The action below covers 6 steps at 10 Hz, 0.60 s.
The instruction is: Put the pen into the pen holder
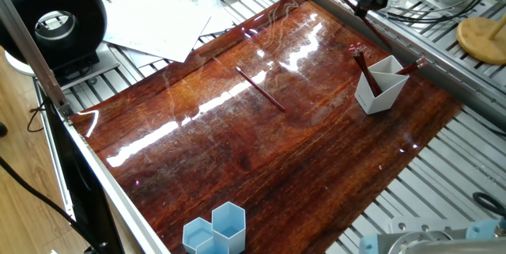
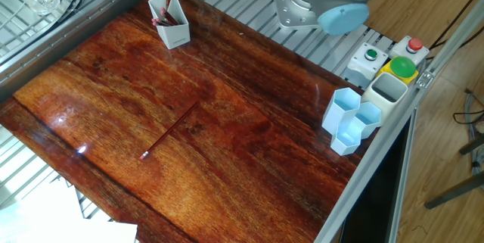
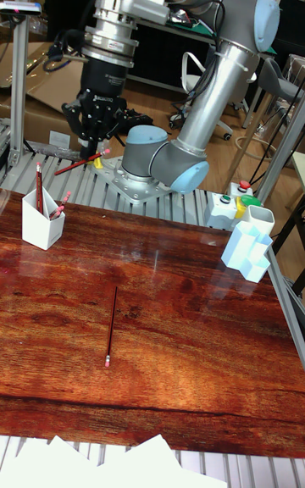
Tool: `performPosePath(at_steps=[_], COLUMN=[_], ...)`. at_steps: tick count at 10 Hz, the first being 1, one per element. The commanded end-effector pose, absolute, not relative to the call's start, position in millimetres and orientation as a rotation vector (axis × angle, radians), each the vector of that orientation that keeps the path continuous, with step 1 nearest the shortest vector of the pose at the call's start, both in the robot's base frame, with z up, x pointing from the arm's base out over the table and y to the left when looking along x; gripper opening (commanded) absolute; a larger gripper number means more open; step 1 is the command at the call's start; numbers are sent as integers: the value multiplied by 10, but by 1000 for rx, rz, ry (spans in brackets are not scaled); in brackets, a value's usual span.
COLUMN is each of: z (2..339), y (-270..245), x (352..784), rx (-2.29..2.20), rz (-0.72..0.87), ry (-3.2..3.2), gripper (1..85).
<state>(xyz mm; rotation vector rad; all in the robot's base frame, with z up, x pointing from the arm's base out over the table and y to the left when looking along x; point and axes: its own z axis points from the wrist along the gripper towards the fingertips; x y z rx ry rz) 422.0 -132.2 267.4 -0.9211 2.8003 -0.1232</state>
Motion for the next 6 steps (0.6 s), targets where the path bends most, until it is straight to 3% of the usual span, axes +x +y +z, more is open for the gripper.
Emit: performPosePath(at_steps=[1, 4, 6], z=[2642, 2643, 2648], y=[-1324, -1489, -1536], x=[4037, 4019, 4082], rx=[-746, -643, -626], rz=[-50, -133, -25], ry=[2894, 2935, 2821], gripper=[10, 10, 10])
